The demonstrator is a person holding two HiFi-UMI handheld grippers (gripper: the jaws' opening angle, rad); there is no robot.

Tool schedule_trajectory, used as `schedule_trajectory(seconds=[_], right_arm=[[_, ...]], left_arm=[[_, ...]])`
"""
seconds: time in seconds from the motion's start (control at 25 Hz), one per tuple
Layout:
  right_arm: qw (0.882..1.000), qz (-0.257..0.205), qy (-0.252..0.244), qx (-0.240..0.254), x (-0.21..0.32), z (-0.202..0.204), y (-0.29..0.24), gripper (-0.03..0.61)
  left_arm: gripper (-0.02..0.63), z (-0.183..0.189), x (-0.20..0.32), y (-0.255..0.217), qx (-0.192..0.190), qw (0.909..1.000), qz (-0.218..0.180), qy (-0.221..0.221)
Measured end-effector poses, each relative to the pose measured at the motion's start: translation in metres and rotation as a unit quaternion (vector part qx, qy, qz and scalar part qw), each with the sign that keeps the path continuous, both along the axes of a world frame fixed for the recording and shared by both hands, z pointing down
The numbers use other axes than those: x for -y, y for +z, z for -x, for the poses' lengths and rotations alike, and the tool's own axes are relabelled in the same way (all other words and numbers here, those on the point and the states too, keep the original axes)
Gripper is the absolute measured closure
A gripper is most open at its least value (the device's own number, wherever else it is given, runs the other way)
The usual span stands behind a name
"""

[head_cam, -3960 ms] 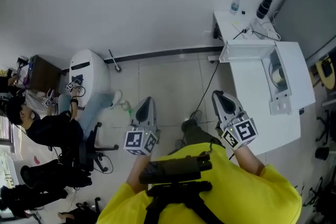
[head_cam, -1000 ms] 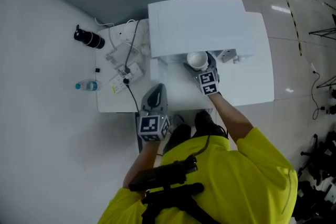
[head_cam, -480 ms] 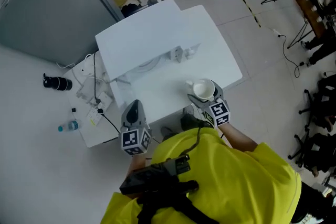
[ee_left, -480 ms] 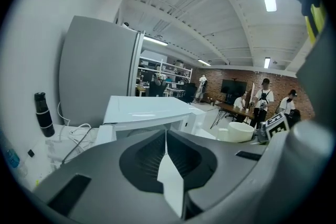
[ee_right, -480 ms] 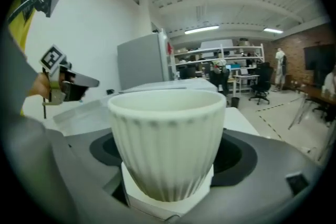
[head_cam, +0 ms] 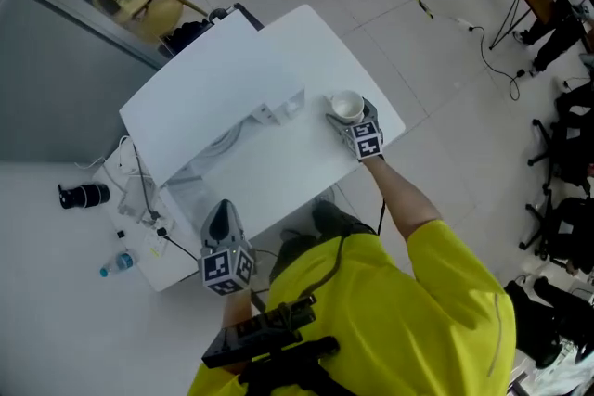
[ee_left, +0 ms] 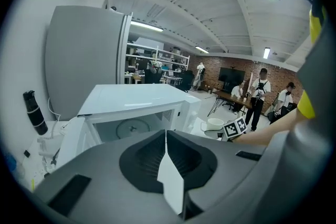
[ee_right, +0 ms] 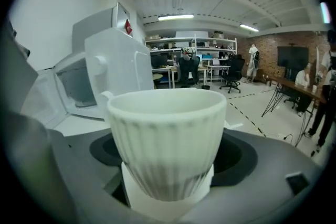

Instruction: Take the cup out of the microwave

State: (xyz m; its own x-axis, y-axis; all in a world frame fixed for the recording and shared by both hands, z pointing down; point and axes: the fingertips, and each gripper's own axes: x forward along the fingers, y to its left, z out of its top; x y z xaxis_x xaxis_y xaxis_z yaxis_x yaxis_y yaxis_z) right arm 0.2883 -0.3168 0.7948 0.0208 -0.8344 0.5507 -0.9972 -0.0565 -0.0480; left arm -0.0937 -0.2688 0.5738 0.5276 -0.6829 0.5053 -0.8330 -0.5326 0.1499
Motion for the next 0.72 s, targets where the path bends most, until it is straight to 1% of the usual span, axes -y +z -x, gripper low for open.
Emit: schedule_trajectory(seconds=[0.12, 0.24, 0.4, 0.56, 0.72], right_arm=[[1.0, 0.003, -0.005, -0.003, 0.025, -0.008, 0.024, 0.104], [1.0, 0.004, -0.007, -0.003, 0.043, -0.014, 0.035, 0.104], [1.0, 0.0, -0.002, 0.002, 0.045, -0.016, 0.038, 0.103], [1.0, -0.008, -0.005, -0.004, 0.048, -0.004, 0.045, 0.098], [1.0, -0.005, -0.011, -0.002, 0.042, -0.006, 0.048, 0.078]], left_arm=[[0.611, -0.007, 0.01, 0.015, -0.007, 0.9997, 0.016, -0.016], [0.611, -0.011, 0.015, 0.03, -0.004, 0.9993, 0.029, -0.025], [0.611, -0.011, 0.016, 0.038, 0.005, 0.9987, 0.041, -0.03], [0.611, -0.002, 0.016, 0.051, 0.004, 0.9985, 0.046, -0.031], [0.611, -0.014, 0.014, 0.055, 0.002, 0.9985, 0.05, -0.02]])
